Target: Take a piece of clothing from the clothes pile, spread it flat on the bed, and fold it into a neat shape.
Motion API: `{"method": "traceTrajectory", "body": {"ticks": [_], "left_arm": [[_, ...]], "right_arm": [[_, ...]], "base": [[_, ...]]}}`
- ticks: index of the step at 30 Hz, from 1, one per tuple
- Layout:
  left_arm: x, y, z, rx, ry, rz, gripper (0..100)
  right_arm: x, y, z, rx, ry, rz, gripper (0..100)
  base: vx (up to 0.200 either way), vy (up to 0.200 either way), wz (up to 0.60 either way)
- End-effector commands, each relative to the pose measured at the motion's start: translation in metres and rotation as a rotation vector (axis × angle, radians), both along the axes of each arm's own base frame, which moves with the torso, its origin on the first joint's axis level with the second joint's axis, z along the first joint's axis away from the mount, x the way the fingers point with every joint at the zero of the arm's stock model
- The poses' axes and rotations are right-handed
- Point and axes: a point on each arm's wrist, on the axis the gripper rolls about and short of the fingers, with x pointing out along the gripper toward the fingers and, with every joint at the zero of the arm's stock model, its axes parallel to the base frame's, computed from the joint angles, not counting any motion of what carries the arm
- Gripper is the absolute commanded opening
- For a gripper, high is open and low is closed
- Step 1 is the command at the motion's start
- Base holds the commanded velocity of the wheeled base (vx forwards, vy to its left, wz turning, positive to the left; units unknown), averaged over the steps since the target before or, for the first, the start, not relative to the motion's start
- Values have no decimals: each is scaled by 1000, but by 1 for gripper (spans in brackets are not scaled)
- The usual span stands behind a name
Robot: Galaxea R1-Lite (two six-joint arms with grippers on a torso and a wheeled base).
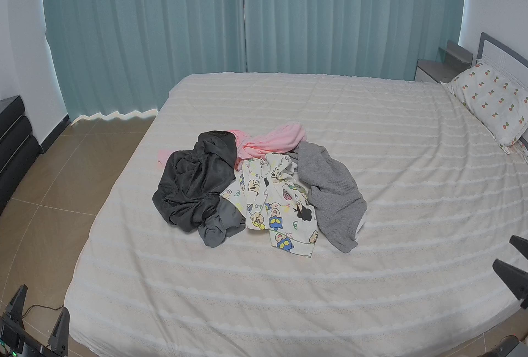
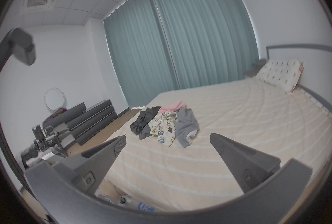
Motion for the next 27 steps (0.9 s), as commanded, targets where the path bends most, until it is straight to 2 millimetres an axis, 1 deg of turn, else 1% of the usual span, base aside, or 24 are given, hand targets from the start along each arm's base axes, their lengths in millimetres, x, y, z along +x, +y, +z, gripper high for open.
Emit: {"method": "traceTrajectory", "body": {"ticks": [1,4,5,7,9,10,13,14,15,18,21,27], "left_arm": [[0,0,-5,0,0,0,100],[0,0,-5,0,0,1,100],[0,0,-5,0,0,1,100],[0,0,-5,0,0,1,100],[0,0,-5,0,0,1,100],[0,0,-5,0,0,0,100],[0,0,-5,0,0,1,100],[0,0,-5,0,0,1,100],[0,0,-5,0,0,1,100],[0,0,-5,0,0,0,100],[0,0,-5,0,0,0,100],[0,0,-5,0,0,1,100]], "right_arm": [[140,53,-32,138,461,199,100],[170,84,-53,185,526,243,100],[182,94,-63,198,553,243,100],[199,107,-77,206,582,231,100],[232,130,-108,184,634,191,100],[238,134,-115,178,643,186,100],[265,151,-140,160,668,156,100],[266,151,-141,160,667,155,100],[280,159,-153,156,671,143,100],[299,170,-165,167,663,124,100],[308,180,-178,161,674,129,100],[327,192,-189,151,697,124,100]], "base": [[0,0,0],[0,0,0],[0,0,0],[0,0,0],[0,0,0],[0,0,0],[0,0,0],[0,0,0],[0,0,0],[0,0,0],[0,0,0],[0,0,0]]}}
